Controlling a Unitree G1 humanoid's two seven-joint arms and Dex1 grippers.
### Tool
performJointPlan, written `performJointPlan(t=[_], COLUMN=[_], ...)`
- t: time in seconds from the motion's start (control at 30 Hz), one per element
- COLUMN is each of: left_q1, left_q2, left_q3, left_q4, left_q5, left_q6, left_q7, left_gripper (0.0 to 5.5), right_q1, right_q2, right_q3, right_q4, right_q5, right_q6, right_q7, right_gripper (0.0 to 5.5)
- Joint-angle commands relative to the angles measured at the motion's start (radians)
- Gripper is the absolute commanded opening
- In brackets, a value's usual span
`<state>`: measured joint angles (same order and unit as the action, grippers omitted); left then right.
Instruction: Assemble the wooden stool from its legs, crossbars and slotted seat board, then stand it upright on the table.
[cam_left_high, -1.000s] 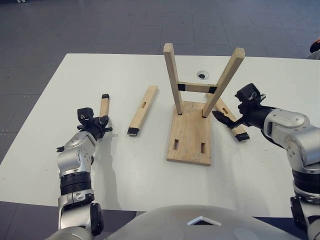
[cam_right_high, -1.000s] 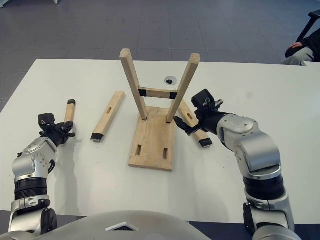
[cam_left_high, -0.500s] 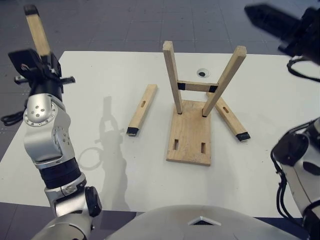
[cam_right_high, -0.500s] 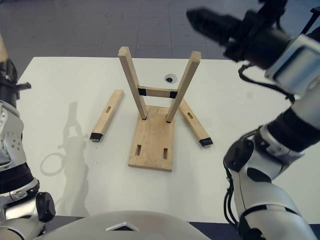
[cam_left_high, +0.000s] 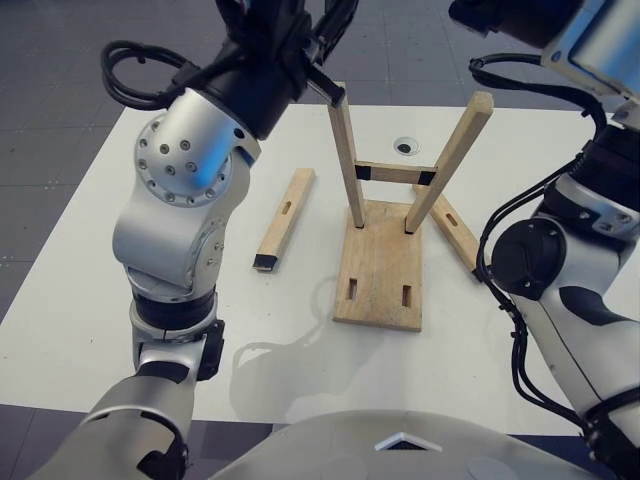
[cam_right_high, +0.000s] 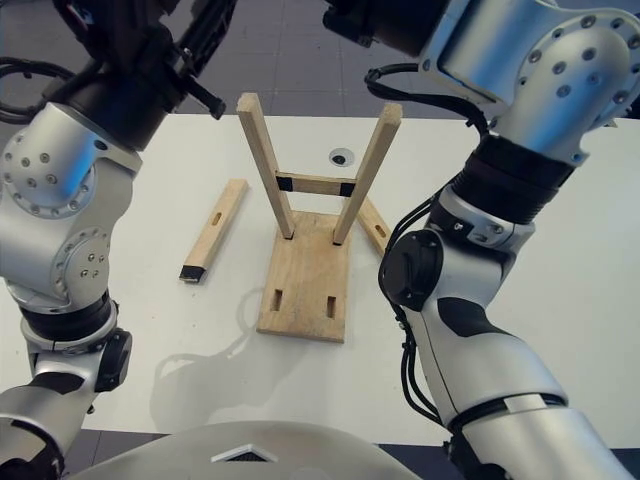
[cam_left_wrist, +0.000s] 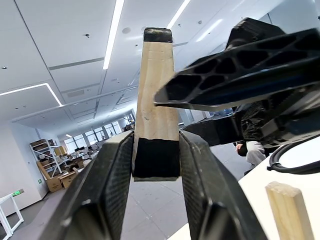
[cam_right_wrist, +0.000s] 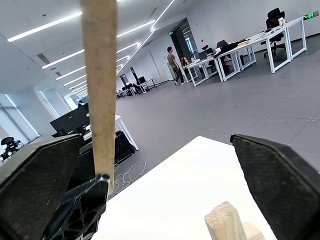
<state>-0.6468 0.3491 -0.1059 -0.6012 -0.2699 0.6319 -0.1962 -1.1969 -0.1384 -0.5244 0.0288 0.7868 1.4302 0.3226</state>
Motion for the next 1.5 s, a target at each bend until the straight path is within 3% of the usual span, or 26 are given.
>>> performJointPlan(t=[0.03,0.13,0.87,1.1,1.13,1.33,1.43,1.5], left_q1=[0.006,0.017,0.047,0.039,0.036,0.023,0.052,0.078], left_q2=[-0.021,-0.031,-0.065,-0.078,-0.093,-0.088,-0.067,-0.046], left_q3=[-0.02,-0.023,-0.018,-0.02,-0.011,0.01,-0.016,-0.032], left_q4=[-0.008,-0.024,-0.007,-0.011,-0.018,-0.074,-0.089,-0.094], left_q5=[0.001,0.017,0.076,0.054,0.031,-0.062,-0.057,-0.031], left_q6=[0.021,0.037,0.032,0.052,0.073,0.201,0.227,0.231], left_q7=[-0.016,-0.004,-0.008,-0.019,-0.019,-0.048,-0.052,-0.042], left_gripper=[1.34,1.34,1.33,1.33,1.7,2.67,3.13,3.45], right_q1=[-0.059,-0.113,-0.195,-0.18,-0.175,-0.147,-0.177,-0.195], right_q2=[-0.027,-0.028,-0.007,-0.024,-0.027,-0.07,-0.175,-0.306], right_q3=[-0.016,-0.04,-0.203,-0.179,-0.171,-0.119,-0.075,-0.021], right_q4=[0.041,0.13,0.374,0.379,0.373,0.363,0.38,0.365], right_q5=[0.025,0.041,0.436,0.495,0.496,0.471,0.392,0.291], right_q6=[-0.045,-0.111,-0.124,-0.131,-0.132,-0.175,-0.248,-0.321], right_q7=[-0.014,-0.016,-0.271,-0.324,-0.324,-0.308,-0.229,-0.158], right_gripper=[5.5,5.12,0.62,0.55,0.55,0.42,0.42,0.42])
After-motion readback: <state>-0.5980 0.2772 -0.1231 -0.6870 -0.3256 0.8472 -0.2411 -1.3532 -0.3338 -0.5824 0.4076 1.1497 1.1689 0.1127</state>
